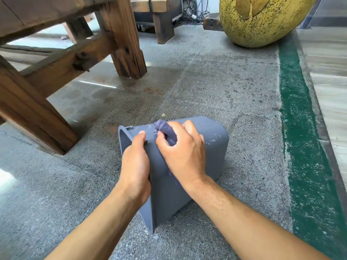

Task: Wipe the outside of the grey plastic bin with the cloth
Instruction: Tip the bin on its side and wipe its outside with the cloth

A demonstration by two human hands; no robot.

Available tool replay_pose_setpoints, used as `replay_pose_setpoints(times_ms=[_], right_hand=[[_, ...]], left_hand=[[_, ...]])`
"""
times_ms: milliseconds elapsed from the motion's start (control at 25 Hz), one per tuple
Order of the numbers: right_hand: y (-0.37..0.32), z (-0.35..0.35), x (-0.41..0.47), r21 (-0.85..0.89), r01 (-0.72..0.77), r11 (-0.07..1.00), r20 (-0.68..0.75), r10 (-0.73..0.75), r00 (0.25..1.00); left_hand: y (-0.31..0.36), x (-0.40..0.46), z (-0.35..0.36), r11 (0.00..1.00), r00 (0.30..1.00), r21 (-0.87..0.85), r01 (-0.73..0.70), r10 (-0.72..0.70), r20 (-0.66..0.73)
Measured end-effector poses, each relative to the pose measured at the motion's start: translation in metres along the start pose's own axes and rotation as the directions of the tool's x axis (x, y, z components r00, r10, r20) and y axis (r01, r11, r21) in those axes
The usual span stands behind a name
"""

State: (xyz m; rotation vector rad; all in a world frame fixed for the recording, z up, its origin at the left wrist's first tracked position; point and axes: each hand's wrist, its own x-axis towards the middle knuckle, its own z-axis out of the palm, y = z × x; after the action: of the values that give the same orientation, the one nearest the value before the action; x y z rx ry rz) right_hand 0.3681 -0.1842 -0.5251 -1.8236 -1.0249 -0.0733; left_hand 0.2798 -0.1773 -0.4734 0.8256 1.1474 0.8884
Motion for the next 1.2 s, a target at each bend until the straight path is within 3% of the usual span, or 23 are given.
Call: replay_pose_setpoints(times_ms=[400,1200], right_hand=[[0.029,0.007,0.014,-0.043,-0.074,0.996,0.001,0.074,0.997],[0.100,-0.002,0.066,-0.163,-0.267,0.950,0.013,0.272,0.962]], left_hand=[[0.002,0.008,-0.011,0.996,0.994,0.073,0.044,-0.037,-0.098],[0.005,0.027,-0.032,0.997,0.995,0.064,0.050,-0.044,-0.088]])
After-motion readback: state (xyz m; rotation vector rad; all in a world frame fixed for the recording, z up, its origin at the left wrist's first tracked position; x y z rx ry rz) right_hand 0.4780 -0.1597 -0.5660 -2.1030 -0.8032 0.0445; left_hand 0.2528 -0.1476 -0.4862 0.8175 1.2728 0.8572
